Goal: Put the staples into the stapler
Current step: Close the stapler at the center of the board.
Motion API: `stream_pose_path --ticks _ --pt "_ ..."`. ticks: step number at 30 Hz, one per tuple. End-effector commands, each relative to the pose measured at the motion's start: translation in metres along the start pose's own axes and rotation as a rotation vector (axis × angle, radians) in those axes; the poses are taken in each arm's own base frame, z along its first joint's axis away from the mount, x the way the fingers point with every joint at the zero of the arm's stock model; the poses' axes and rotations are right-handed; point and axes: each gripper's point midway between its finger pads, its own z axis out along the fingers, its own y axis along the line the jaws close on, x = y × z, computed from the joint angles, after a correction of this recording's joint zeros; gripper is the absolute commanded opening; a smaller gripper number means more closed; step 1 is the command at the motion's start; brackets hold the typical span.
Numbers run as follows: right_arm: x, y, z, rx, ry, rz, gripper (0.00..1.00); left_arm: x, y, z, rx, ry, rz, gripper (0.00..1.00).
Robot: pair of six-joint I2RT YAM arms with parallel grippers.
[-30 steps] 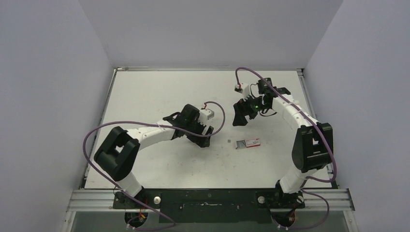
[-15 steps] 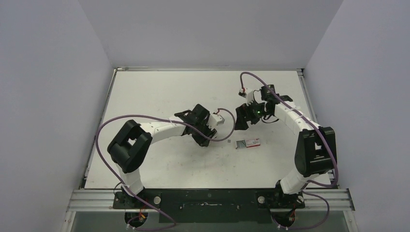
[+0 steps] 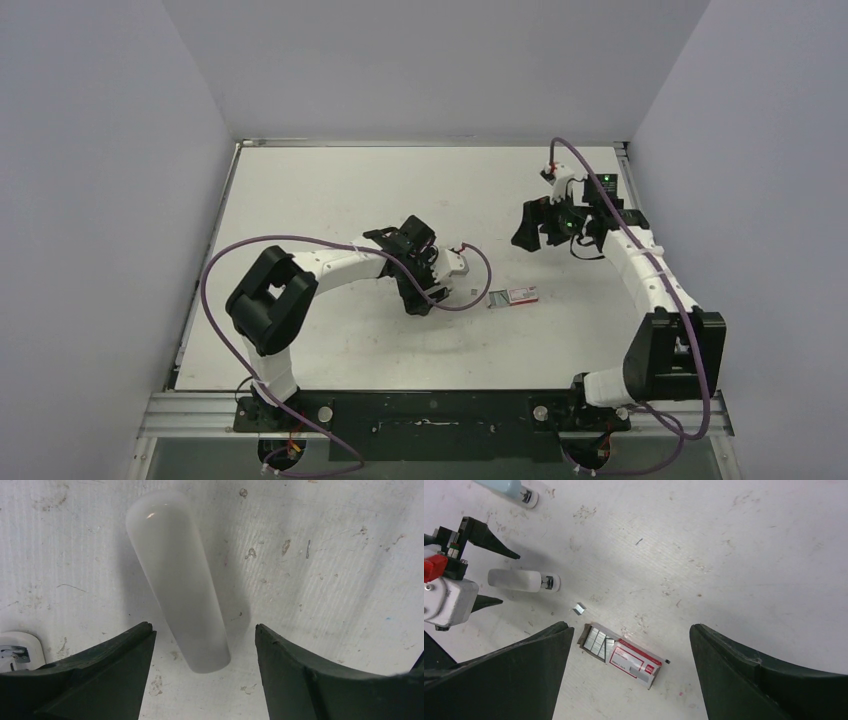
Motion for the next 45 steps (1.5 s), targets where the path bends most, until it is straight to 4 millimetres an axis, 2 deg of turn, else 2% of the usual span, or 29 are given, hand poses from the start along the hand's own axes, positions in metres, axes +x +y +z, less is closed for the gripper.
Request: stream_pose_path --ticks 1,3,6,12,15,21,27,30,34,36,38,42,45 --pt "-0.042 -0.003 -0.043 0.133 -0.135 -0.050 0.90 -0.018 0.015 -0.012 -0.073 -0.056 0.066 0.73" --pt "-0.047 -0.018 -0.061 0.223 -0.155 -0.029 0.90 -0.019 0.016 -0.012 -0.084 -0.061 0.070 0.74" --pt "-0.048 -0.023 -0.075 0.262 -0.151 0.000 0.90 -0.015 0.014 -0.008 -0.083 -0.064 0.051 0.75" --pt "-0.044 -0.027 -0.086 0.255 -0.174 0.116 0.90 0.002 0.009 0.004 -0.073 -0.017 0.022 0.72" --pt "-0.039 -0.022 -0.083 0.201 -0.132 0.123 0.90 0.003 0.010 0.007 -0.089 -0.008 0.010 0.68" --pt "-0.034 -0.020 -0.075 0.139 -0.132 0.124 0.90 0.006 0.011 0.008 -0.112 0.001 0.008 0.49" --pt "-0.039 -0.021 -0.068 0.122 -0.179 0.108 0.90 0.005 0.007 0.006 -0.109 -0.005 0.034 0.18" --pt "-0.041 -0.015 -0.054 0.082 -0.203 0.127 0.90 -0.003 0.008 0.000 -0.103 -0.048 0.054 0.00" --pt "-0.040 0.008 -0.025 -0.014 -0.175 0.092 0.90 -0.027 0.009 -0.021 -0.089 -0.168 0.110 0.00" --pt "-0.042 0.023 -0.017 -0.103 -0.178 0.084 0.90 -0.044 0.010 -0.036 -0.080 -0.230 0.157 0.00" --pt "-0.043 0.045 -0.005 -0.202 -0.162 0.080 0.90 -0.062 0.010 -0.051 -0.081 -0.269 0.202 0.00" --pt "-0.042 0.067 0.010 -0.333 -0.122 0.103 0.90 -0.089 0.012 -0.073 -0.092 -0.320 0.246 0.00" --pt "-0.039 0.083 0.016 -0.441 -0.096 0.131 0.90 -0.101 0.011 -0.084 -0.104 -0.347 0.265 0.00"
